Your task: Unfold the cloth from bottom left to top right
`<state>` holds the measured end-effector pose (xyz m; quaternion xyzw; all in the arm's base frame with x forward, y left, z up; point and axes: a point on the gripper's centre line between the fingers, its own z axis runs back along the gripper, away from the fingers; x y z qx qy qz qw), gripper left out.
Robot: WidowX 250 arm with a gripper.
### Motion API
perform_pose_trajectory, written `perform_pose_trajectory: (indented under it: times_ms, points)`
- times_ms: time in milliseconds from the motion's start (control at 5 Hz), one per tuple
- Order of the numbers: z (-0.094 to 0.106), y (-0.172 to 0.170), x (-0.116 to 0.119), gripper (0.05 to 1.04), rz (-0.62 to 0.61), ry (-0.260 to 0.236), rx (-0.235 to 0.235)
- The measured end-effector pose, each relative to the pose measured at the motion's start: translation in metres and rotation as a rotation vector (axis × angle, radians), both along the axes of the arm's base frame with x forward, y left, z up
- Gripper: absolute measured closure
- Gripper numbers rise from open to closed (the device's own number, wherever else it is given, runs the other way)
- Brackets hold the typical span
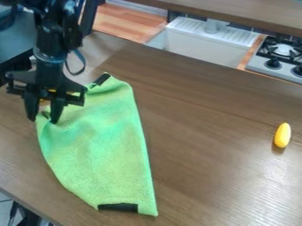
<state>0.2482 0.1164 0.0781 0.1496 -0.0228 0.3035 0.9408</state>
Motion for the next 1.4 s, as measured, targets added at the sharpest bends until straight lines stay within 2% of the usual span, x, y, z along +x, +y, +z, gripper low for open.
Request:
perform_pose_trajectory:
  times_ms: [200,400,600,800,1000,1200,1400]
  points:
    - [0.003,-0.003,-0.001,0.930,0.011,0.006,-0.022]
    - [0.012,-0.009,0.005,1.024,0.031,-0.007,-0.042]
    - [0.024,-0.026,0.022,1.034,0.024,-0.047,-0.055]
    - [0.030,-0.051,0.038,1.034,-0.006,-0.104,-0.013]
    - [0.023,-0.076,0.055,1.034,-0.023,-0.131,0.053]
    - [0.019,-0.100,0.074,1.034,-0.019,-0.150,0.088]
    - [0.010,-0.125,0.100,1.034,-0.009,-0.144,0.095]
